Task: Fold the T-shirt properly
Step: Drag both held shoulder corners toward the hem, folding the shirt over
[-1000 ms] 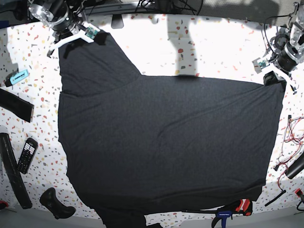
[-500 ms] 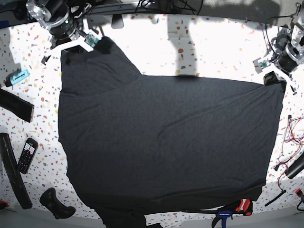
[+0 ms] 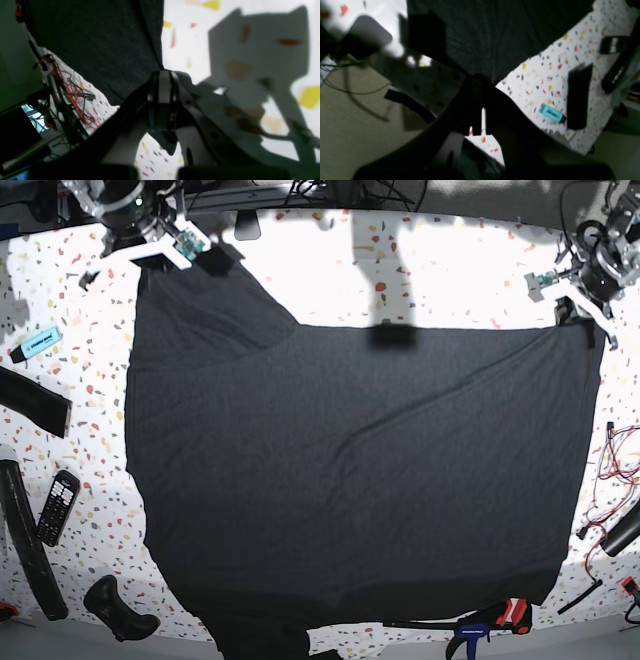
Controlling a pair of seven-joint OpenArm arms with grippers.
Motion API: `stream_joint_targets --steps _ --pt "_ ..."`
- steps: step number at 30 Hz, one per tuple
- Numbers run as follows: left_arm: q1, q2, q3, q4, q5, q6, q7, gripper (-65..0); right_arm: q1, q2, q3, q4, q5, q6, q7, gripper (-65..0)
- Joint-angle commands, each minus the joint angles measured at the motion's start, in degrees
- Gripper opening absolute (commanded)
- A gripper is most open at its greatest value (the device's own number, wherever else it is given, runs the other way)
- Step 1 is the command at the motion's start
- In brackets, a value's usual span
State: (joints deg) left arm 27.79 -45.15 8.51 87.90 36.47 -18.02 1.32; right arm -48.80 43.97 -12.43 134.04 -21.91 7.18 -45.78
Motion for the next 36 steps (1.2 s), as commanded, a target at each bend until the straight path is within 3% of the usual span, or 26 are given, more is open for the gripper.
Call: stream_joint_targets --steps 1,9,17,21,25,31,36 --pt "1.2 -0.9 -0.3 1.1 0.1 0.0 0.1 -65.0 -1.0 0.6 0.4 1.0 -2.4 -1.3 0.0 -65.0" --pt "6.8 -0.9 -0.3 6.3 1.3 0.4 5.3 -65.0 -7.7 0.6 0.4 1.0 -9.8 -3.4 -0.8 -65.0" --pt "9.4 -0.9 -0.3 8.6 7.1 4.4 7.7 -65.0 -9.1 0.7 0.4 1.0 -12.7 -5.8 -0.7 -65.0" --pt "8.8 -0.9 -0.3 8.6 7.0 9.1 7.6 -65.0 -6.9 0.6 0.4 1.0 -12.6 -7.2 -0.5 -65.0" --pt "6.2 -0.7 -0.3 8.6 7.0 10.4 7.7 -65.0 -2.2 0.6 0.4 1.0 -10.2 -7.2 0.9 -65.0" --pt "1.0 -0.5 -0.3 8.6 6.1 11.4 6.7 -65.0 7.4 0.6 0.4 1.0 1.8 -7.2 2.9 -65.0" --pt "-3.3 -0.4 -0.3 8.6 -1.0 11.3 3.3 -65.0 14.8 0.4 0.4 1.0 3.1 -7.2 3.0 -65.0"
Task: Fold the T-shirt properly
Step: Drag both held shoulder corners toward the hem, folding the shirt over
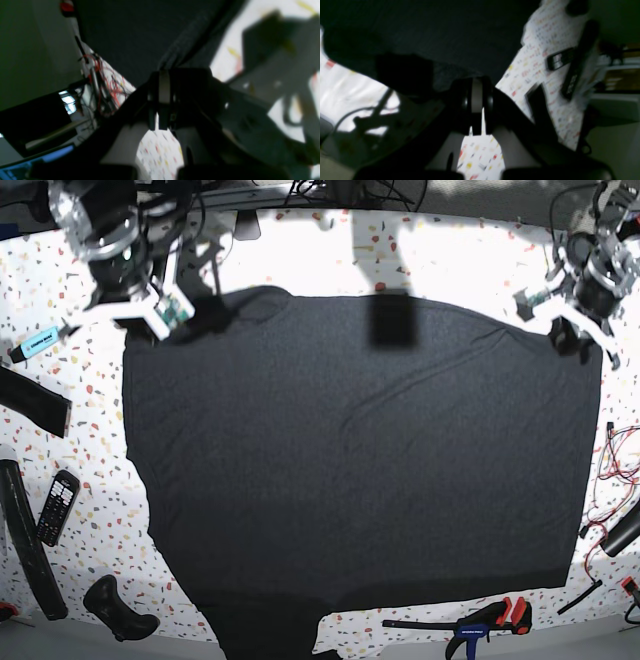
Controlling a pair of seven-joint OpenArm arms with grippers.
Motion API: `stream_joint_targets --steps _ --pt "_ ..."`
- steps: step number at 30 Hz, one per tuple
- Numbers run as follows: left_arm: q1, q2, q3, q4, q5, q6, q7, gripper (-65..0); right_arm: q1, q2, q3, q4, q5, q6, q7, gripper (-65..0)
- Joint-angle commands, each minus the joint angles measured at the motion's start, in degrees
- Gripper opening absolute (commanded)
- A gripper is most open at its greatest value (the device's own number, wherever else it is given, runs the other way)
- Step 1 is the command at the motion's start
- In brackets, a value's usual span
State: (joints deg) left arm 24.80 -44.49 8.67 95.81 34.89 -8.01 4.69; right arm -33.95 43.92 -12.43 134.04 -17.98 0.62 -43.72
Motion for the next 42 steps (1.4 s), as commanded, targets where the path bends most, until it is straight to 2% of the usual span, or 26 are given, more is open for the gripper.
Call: stream_joint_targets --steps 1,4,10,14,16,19,20,25,29,35,41,42 --pt "-1.1 -1.1 -0.5 0.7 -1.1 1.2 -1.5 -65.0 1.4 0.3 0.4 1.0 -0.8 -0.6 1.1 -65.0" --pt "-3.6 -0.5 -0.5 0.7 -5.1 1.2 -3.0 -65.0 4.9 0.3 0.4 -2.0 1.0 -0.6 2.7 -65.0" --pt "-5.6 -0.2 -0.5 0.7 -15.1 1.2 0.7 -65.0 6.1 1.2 0.4 -6.1 1.7 -0.6 2.3 -65.0" --pt "-5.6 -0.3 -0.5 0.7 -24.0 1.2 8.3 -65.0 3.8 5.0 0.4 -6.0 1.6 -0.7 2.3 -65.0" --pt "-5.6 -0.3 -0.5 0.7 -26.6 1.2 9.9 -65.0 3.7 6.9 0.4 -6.0 1.8 -1.7 2.4 -65.0" --pt "-6.0 -0.2 -0.5 0.7 -27.1 1.2 8.4 -65.0 3.8 8.5 0.4 -6.0 1.8 -6.1 4.6 -65.0" --pt "-6.4 -0.1 -0.5 0.7 -27.1 1.2 8.1 -65.0 4.1 8.4 0.4 -6.1 1.8 -6.7 5.7 -65.0" --pt "-10.1 2.2 -0.5 0.7 -26.9 1.2 8.1 -65.0 8.7 8.3 0.4 -7.1 9.6 -6.6 6.1 -65.0" --pt "-14.1 3.7 -0.5 0.7 -26.9 1.2 8.2 -65.0 13.1 8.0 0.4 -10.4 9.7 -6.6 6.1 -65.0" --pt "-18.1 3.7 -0.5 0.1 -27.1 1.1 8.4 -65.0 18.0 7.8 0.4 -15.3 12.1 -5.6 6.5 -65.0" --pt "-20.4 3.7 -0.5 -4.5 -27.0 1.2 8.3 -65.0 22.5 3.4 0.3 -18.4 14.0 -4.6 7.8 -65.0" --pt "-20.5 3.7 -0.5 -5.6 -27.1 1.2 8.3 -65.0 23.3 2.6 0.3 -18.4 15.1 -3.6 8.0 -65.0"
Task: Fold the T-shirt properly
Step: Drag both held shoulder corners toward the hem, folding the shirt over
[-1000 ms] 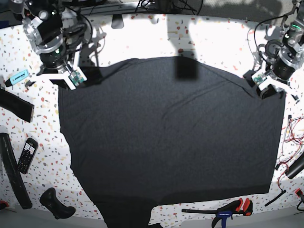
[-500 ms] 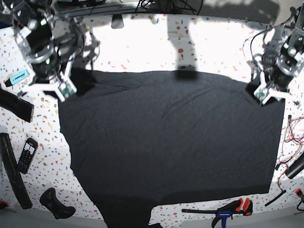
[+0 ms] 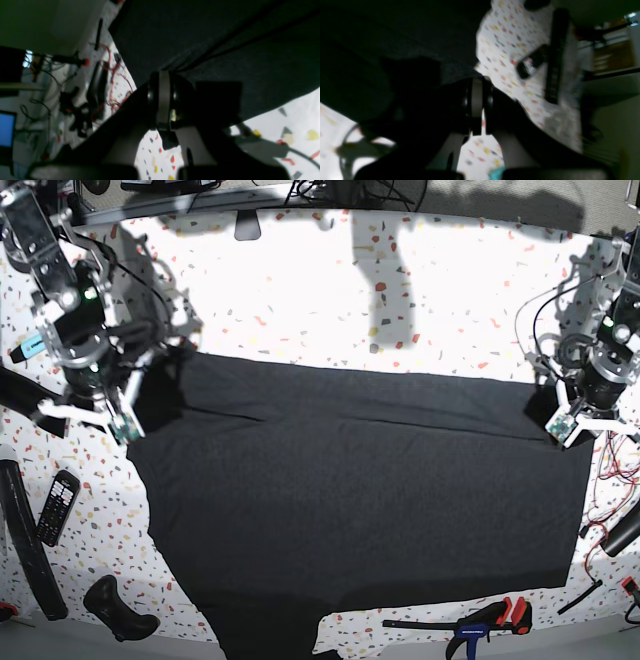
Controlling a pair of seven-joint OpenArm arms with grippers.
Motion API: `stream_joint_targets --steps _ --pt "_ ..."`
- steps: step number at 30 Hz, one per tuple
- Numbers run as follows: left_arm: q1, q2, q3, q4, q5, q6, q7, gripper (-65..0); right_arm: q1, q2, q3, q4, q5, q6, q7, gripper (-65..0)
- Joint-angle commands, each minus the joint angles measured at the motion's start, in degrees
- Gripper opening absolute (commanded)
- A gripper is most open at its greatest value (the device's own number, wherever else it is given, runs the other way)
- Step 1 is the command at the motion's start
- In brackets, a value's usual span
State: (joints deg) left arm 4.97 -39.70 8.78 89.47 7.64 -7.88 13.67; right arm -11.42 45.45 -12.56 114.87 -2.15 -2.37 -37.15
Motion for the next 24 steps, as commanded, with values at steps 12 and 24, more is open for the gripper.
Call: stream_joint_targets --steps 12,24 --pt "-0.7 -0.6 -0.6 -4.4 -7.3 1.0 -1.7 -65.0 9.7 -4.4 0.5 0.7 2.2 3.7 3.1 -65.0" --pt "-1.3 1.7 -0.6 -4.4 -7.0 1.0 -1.7 -65.0 16.6 -5.9 -2.3 -7.2 2.4 3.8 3.8 -65.0"
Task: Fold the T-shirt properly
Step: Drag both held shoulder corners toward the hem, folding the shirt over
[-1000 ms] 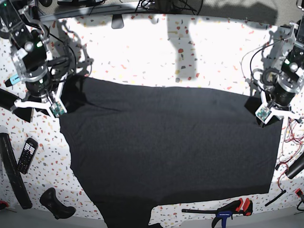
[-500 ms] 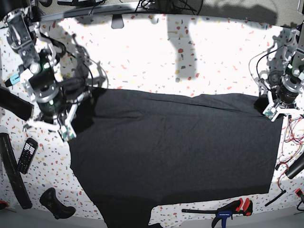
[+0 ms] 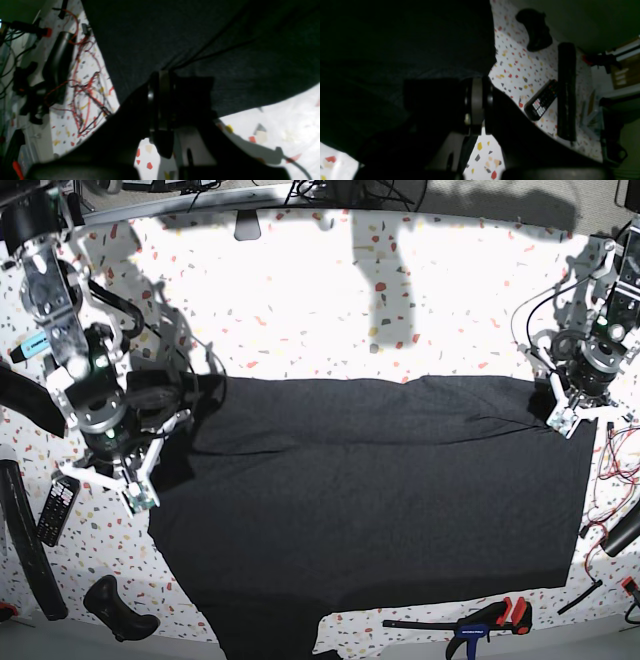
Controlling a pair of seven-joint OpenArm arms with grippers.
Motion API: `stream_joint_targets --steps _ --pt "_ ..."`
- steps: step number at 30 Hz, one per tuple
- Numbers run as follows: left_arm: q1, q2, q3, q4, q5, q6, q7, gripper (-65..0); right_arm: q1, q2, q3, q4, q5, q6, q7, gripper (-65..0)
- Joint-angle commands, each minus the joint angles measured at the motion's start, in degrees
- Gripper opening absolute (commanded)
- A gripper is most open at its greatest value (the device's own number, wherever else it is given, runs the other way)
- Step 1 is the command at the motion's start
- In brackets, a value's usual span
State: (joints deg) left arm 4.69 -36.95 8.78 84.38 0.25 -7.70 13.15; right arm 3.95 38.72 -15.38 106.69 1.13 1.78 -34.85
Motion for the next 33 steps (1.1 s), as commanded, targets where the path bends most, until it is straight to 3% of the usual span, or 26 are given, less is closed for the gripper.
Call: stream_joint_targets --steps 1,6,11,17,29,33 --pt "-1.1 -1.0 -0.6 0.7 0.6 0.9 -1.2 -65.0 2.3 0.8 -0.5 0.0 -0.9 -0.3 1.5 -65.0" --pt "-1.2 -1.0 -0.6 0.7 3.3 0.9 -1.2 -65.0 8.5 0.5 -7.3 -4.5 -0.9 -0.3 1.4 -65.0" --pt "-1.6 -0.9 -0.6 0.7 3.3 0.9 -1.0 -65.0 15.1 -3.3 -12.6 -10.8 -1.1 -0.3 1.4 -65.0" --pt "-2.0 -0.9 -0.6 0.7 3.3 0.9 -0.8 -65.0 22.4 -9.6 -13.1 -19.8 -1.1 -0.2 1.4 -65.0" --pt "-4.0 -0.9 -0.6 -3.2 3.4 0.9 -1.2 -65.0 25.8 -15.6 -13.1 -32.5 -2.9 -0.3 3.6 -65.0" --pt "-7.1 -1.2 -0.6 -8.2 3.4 0.8 -1.2 -65.0 25.8 -17.4 -13.1 -36.0 -6.3 -3.4 3.6 -65.0"
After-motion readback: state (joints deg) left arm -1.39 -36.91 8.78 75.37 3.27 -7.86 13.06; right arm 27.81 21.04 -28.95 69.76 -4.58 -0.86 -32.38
